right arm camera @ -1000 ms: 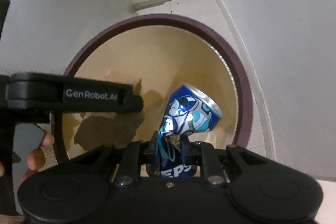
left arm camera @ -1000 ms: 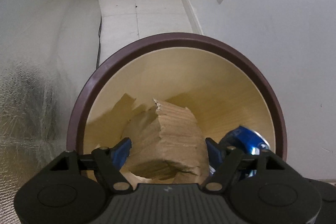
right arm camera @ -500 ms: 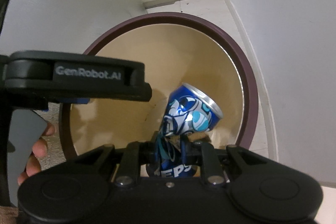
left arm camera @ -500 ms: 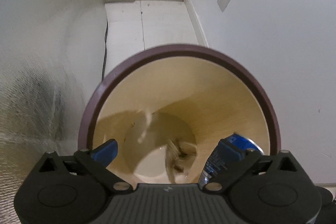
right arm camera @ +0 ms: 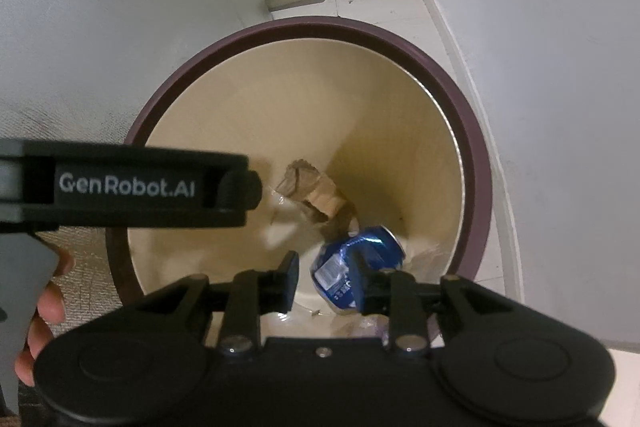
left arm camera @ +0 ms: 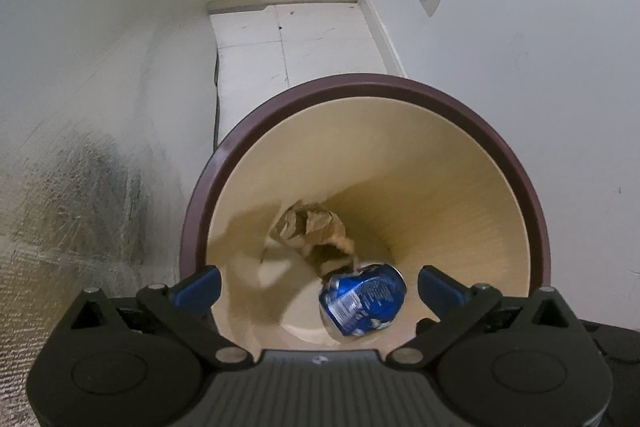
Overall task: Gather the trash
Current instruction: 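Open the left gripper to drop the paper bag while the right gripper drops the can, then move both open grippers back from the bin toward the table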
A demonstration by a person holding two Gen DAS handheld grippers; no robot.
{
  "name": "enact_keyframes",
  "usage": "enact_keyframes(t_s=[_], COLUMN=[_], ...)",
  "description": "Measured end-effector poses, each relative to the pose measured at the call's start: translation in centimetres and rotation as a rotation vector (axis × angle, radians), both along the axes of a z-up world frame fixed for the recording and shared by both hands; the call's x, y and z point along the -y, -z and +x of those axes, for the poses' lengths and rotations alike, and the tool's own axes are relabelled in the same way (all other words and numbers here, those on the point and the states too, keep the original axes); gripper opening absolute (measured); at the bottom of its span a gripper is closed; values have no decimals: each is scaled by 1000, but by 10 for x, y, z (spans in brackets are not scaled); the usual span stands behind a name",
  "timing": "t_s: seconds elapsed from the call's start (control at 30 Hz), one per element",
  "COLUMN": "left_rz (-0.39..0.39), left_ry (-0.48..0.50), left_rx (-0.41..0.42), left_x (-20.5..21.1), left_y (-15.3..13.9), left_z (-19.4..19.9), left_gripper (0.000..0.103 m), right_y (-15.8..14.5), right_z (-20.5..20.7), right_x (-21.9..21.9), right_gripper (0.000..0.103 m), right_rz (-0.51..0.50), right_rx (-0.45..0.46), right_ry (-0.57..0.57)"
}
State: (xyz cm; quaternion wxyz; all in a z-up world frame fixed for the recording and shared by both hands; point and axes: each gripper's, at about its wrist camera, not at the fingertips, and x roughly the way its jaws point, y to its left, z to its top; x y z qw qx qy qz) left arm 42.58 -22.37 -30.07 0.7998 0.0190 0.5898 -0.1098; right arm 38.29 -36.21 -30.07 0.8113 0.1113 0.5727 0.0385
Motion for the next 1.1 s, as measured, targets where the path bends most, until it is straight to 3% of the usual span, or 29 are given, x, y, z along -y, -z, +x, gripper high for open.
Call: enact_keyframes(t_s=[0.33, 0.6, 0.87, 1.1], left_rz=[-34, -2, 115, 138], left_ry=[-38, -64, -31, -34], left_rx=[22, 44, 38, 49], left_x=[-11, -21, -29, -42], left_y=[-16, -33, -43, -54], left_z=[-12, -26, -46, -69], left_gripper=[103, 103, 103, 103], right_y=[-14, -38, -62, -79], right_z=[-9, -27, -45, -63], right_x=[-3, -5, -1, 6], right_gripper=[32, 57, 73, 87], right_rz=[-25, -70, -108, -147], right_rx=[27, 68, 103, 121], right_ry=[0, -16, -8, 25])
